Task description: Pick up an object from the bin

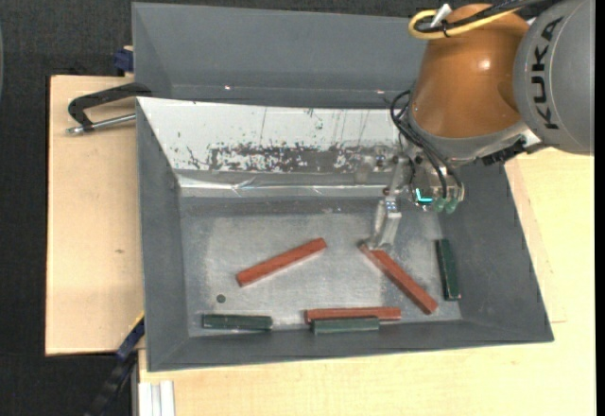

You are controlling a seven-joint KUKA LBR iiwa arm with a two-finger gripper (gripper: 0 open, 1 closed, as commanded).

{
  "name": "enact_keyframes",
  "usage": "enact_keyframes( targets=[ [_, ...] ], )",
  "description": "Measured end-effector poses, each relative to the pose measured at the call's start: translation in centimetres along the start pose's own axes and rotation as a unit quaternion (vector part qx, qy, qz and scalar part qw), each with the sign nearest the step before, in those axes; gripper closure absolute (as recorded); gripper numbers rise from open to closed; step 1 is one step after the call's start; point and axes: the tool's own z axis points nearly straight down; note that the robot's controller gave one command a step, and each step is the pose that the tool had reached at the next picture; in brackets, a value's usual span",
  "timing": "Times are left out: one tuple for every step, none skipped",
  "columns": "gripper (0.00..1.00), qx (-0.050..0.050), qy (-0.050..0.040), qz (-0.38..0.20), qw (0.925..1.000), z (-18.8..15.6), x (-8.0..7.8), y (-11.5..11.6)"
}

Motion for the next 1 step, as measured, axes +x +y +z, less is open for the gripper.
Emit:
enact_keyframes(
  targets=[
    [0.00, 0.000, -0.0039, 0.000, 1.0000, -0.39, -0.16, 0.00]
  ],
)
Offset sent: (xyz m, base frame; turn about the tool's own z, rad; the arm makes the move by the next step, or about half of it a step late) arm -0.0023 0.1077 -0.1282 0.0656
